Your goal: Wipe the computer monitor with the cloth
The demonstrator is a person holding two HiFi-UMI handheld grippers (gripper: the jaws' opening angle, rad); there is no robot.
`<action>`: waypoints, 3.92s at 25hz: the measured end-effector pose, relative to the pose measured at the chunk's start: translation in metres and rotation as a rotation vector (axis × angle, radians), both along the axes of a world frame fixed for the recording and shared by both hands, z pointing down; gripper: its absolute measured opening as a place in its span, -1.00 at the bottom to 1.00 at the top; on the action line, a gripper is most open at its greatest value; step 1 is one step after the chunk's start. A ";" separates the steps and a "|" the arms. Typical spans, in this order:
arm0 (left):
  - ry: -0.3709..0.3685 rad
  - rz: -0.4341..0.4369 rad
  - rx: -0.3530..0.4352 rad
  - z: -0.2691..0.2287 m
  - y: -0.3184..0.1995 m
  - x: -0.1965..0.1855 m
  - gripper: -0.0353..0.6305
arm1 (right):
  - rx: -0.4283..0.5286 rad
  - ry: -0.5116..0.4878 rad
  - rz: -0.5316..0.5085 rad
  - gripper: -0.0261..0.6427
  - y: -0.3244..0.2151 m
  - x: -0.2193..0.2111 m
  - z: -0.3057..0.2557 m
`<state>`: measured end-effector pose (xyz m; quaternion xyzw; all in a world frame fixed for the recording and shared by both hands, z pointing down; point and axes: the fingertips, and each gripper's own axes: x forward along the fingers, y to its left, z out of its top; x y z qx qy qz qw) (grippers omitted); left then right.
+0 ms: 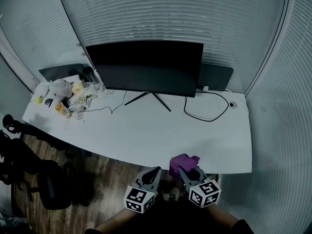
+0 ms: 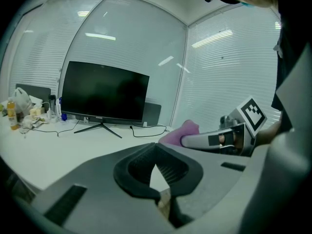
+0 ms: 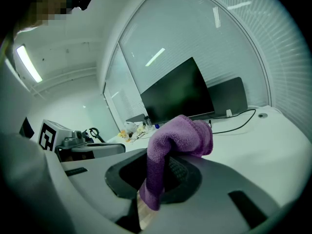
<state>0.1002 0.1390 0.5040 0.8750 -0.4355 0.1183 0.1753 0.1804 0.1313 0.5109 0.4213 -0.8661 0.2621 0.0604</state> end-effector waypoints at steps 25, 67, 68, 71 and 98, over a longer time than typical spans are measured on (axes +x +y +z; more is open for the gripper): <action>-0.007 0.088 0.042 -0.017 -0.027 -0.003 -0.88 | 0.036 -0.012 0.082 -0.74 -0.015 -0.001 -0.010; 0.108 0.511 0.070 -0.027 -0.188 -0.072 -0.88 | 0.096 0.237 0.738 -0.74 -0.178 -0.004 -0.039; 0.106 0.502 0.066 -0.025 -0.191 -0.071 -0.88 | 0.097 0.238 0.738 -0.74 -0.183 -0.001 -0.038; 0.099 0.475 0.055 -0.021 -0.200 -0.066 -0.88 | 0.098 0.241 0.742 -0.74 -0.200 0.015 -0.033; 0.000 0.337 -0.022 0.039 -0.291 0.026 -0.88 | -0.040 0.279 0.640 -0.74 -0.349 0.114 0.085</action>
